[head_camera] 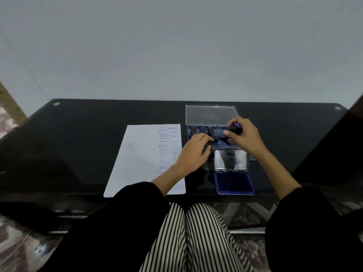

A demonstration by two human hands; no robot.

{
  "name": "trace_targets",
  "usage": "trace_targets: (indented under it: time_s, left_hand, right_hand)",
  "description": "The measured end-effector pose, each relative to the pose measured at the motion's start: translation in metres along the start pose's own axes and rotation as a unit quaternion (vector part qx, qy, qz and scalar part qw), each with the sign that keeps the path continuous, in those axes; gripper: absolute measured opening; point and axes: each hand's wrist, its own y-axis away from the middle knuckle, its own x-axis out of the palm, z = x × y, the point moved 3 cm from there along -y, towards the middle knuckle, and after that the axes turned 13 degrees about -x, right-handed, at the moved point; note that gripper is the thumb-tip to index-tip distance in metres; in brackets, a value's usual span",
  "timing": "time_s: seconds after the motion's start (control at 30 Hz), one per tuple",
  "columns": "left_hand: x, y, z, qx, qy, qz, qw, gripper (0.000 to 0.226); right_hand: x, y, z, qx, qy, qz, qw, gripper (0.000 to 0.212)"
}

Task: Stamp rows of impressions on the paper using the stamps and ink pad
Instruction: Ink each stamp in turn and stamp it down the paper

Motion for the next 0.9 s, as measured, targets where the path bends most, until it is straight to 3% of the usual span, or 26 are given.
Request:
trace_targets:
  time_s: [0.2, 0.33, 0.43, 0.6, 0.73, 0.9]
  left_hand:
    - [0.008, -0.04, 0.011, -0.033, -0.071, 0.036, 0.996, 0.036]
    - [0.02, -0.051, 0.019, -0.025, -0.114, 0.074, 0.99, 0.036]
    - [0.023, -0.054, 0.023, -0.014, -0.122, 0.074, 0.99, 0.032]
    - [0.018, -0.06, 0.03, -0.008, -0.114, 0.087, 0.99, 0.04]
    - [0.013, -0.058, 0.033, -0.038, -0.089, 0.081, 0.992, 0.024]
    - [0.011, -0.056, 0.037, -0.053, -0.065, 0.096, 0.992, 0.038]
  right_hand:
    - [0.023, -0.041, -0.02, 0.004, 0.049, 0.121, 0.991, 0.018]
    - [0.042, -0.049, -0.035, 0.028, 0.084, 0.176, 0.98, 0.03]
    - [0.05, -0.048, -0.038, 0.035, 0.099, 0.19, 0.976, 0.042]
    - [0.058, -0.049, -0.029, 0.025, 0.167, 0.198, 0.965, 0.039]
    - [0.061, -0.041, -0.025, 0.034, 0.216, 0.177, 0.959, 0.034]
    - [0.061, -0.036, -0.018, 0.026, 0.321, 0.201, 0.925, 0.04]
